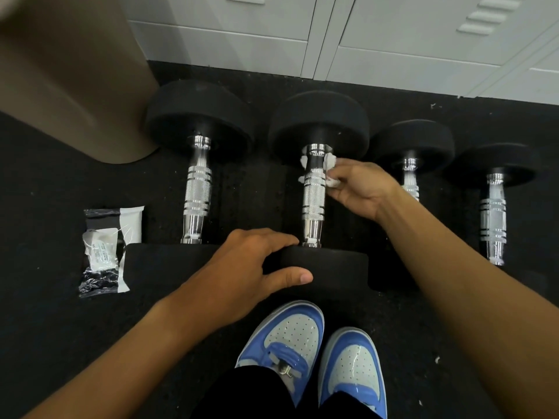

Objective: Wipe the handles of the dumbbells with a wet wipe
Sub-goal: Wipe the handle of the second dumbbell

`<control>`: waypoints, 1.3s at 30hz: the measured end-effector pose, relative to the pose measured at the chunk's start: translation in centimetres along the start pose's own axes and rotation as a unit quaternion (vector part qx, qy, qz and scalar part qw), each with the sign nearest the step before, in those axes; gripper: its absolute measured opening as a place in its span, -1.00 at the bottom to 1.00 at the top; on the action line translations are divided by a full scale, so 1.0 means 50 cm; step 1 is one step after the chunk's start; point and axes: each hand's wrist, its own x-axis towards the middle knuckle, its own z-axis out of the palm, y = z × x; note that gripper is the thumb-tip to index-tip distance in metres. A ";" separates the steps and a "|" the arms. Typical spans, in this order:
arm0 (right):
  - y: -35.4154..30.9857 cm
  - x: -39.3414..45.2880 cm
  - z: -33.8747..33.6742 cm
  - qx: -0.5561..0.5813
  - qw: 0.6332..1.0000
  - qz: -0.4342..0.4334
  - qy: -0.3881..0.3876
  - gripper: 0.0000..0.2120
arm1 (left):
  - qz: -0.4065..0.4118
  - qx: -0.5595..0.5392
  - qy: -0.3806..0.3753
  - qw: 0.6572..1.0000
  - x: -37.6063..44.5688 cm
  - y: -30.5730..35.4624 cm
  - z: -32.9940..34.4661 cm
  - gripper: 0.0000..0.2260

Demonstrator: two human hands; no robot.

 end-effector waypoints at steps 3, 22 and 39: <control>0.018 -0.010 0.005 -0.043 0.998 0.028 -0.025 -0.61 | 0.003 0.001 0.001 1.000 -0.001 0.003 -0.001 -0.40; 0.036 -0.027 0.004 -0.006 0.996 0.057 -0.065 -0.69 | 0.007 0.004 0.004 1.000 0.002 0.002 0.001 -0.36; 0.057 -0.042 -0.031 0.002 0.993 0.099 -0.059 -0.77 | 0.015 -0.009 0.013 1.000 0.000 0.002 0.003 -0.37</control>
